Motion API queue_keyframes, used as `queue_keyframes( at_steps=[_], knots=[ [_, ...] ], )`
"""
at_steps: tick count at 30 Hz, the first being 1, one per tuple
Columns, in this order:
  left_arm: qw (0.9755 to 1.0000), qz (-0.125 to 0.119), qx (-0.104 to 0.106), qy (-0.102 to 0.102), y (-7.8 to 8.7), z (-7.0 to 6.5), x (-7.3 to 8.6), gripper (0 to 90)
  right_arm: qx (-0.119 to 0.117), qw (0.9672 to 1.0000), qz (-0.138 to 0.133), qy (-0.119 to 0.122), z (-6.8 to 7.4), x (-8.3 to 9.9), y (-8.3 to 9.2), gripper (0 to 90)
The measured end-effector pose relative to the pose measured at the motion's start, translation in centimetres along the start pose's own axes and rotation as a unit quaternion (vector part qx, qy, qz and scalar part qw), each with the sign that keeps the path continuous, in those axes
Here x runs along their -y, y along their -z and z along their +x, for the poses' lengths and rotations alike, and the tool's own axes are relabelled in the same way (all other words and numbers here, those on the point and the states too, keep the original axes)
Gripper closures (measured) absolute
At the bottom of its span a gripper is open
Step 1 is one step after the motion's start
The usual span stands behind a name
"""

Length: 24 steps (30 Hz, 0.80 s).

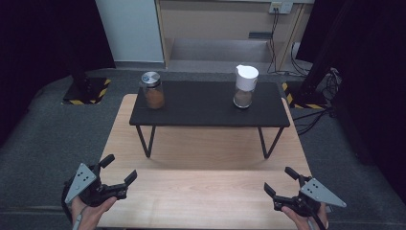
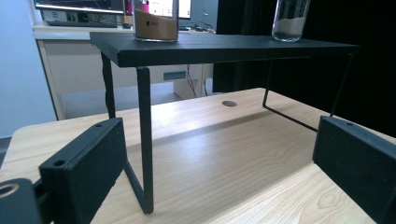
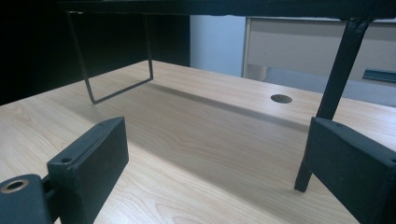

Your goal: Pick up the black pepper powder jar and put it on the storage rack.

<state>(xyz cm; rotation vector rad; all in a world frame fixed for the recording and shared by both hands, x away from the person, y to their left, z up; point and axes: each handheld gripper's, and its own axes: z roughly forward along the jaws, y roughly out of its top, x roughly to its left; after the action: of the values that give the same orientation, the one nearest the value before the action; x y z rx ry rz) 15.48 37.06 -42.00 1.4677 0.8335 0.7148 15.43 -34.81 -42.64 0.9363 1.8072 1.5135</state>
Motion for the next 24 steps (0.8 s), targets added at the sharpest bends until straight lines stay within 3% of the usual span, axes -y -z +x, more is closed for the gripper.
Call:
queue_keyframes(
  at_steps=[11, 24],
  knots=[
    [0.9999, 0.005, 0.008, -0.005, -0.14, 0.06, -0.03, 1.7, -0.016, 0.9998, 0.006, 0.008, -0.06, -0.18, -0.39, 7.3],
    [0.9999, 0.007, 0.01, -0.006, -0.18, 0.09, -0.06, 1.8, -0.019, 0.9998, 0.005, 0.007, -0.08, -0.18, -0.4, 7.3]
  ],
)
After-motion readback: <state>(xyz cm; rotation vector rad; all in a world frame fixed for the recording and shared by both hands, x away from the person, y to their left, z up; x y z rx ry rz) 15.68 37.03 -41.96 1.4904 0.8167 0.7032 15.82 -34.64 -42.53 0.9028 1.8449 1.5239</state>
